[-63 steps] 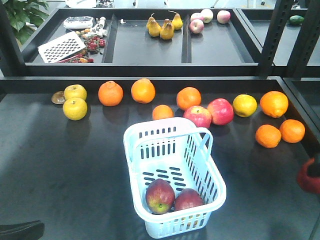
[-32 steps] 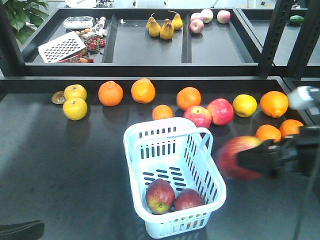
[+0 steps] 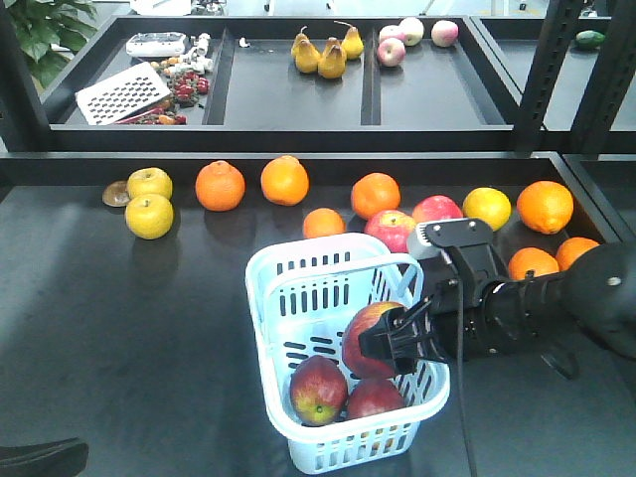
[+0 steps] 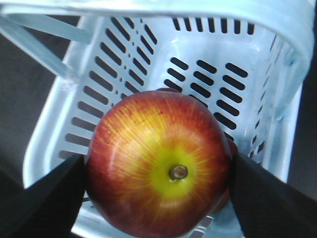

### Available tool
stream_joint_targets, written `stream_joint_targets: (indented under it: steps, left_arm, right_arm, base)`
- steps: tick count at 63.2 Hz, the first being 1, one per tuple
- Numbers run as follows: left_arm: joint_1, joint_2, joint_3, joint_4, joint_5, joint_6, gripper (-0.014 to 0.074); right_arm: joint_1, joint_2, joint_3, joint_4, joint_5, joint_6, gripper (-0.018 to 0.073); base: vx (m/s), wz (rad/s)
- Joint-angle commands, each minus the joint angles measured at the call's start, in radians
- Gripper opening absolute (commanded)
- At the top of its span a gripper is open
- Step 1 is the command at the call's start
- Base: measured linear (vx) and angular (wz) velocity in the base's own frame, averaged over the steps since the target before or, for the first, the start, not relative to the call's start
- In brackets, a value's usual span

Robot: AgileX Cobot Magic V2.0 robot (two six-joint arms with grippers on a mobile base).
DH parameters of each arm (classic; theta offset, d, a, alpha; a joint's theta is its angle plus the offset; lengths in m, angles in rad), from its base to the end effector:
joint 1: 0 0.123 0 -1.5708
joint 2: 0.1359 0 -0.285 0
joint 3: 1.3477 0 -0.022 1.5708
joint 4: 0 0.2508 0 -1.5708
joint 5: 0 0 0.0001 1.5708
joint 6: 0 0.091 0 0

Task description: Pick three apples into basket with both arms

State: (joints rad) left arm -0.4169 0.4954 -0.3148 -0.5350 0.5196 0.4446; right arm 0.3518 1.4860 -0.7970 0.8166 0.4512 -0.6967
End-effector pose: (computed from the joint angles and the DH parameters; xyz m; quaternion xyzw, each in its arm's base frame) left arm 0.0790 -0.0602 0.2436 0.2273 0.8375 -0.2160 0.4474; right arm 0.2583 0.1257 0.2150 -0.1835 0.9188 0.2147 0.2759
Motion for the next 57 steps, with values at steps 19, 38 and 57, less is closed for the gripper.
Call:
stream_joint_targets:
  steps: [19,38,57]
  left_arm:
    - [0.001,-0.001,-0.021,-0.027,-0.062,-0.007,-0.0006]
    - [0.001,-0.001,-0.021,-0.027,-0.062,-0.007,-0.0006]
    - [0.001,-0.001,-0.021,-0.027,-0.062,-0.007,-0.0006]
  right_arm:
    - [0.001,-0.017,-0.027,0.034,-0.047,-0.053,0.0718]
    - [-0.001,-0.089,-0.027,0.006,0.072,-0.098,0.0463]
    - [-0.001,-0.335,-0.016,-0.075,0.198,-0.095,-0.001]
  base:
    - [0.0,0.0]
    - [0.0,0.0]
    - [0.0,0.0]
